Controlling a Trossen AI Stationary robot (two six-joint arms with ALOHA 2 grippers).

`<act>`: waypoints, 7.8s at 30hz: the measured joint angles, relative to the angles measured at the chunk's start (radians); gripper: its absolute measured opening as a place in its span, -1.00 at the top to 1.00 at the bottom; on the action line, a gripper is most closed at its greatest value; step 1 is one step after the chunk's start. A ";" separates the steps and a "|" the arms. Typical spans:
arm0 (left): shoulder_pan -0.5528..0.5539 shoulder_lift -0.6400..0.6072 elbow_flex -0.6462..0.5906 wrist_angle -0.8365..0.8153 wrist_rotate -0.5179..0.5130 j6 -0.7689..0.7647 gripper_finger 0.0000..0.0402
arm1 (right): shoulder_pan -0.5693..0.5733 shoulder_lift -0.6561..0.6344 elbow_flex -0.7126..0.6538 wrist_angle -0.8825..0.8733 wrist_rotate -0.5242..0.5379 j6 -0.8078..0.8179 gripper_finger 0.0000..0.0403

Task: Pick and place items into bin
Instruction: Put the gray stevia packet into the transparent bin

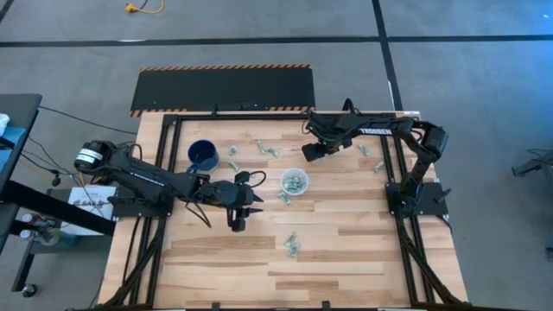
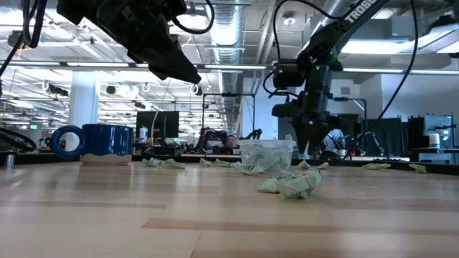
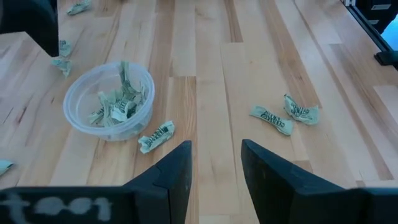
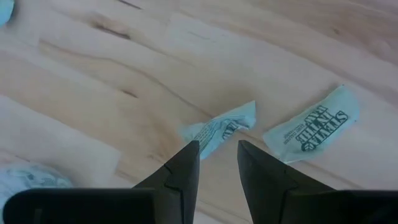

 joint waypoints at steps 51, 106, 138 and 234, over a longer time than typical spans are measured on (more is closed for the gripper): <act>0.000 0.001 0.001 0.000 0.000 -0.013 0.35 | 0.040 0.070 -0.002 0.069 0.064 0.037 0.99; 0.000 0.035 0.002 0.020 0.000 -0.013 0.35 | 0.397 -0.140 -0.001 0.054 0.206 -0.397 0.49; 0.000 0.035 0.001 0.022 0.000 -0.013 0.35 | -0.122 -0.170 -0.124 0.059 -0.004 0.084 0.49; 0.000 0.034 0.000 0.039 0.000 -0.021 0.35 | 0.439 -0.277 -0.201 0.323 -0.004 -0.509 1.00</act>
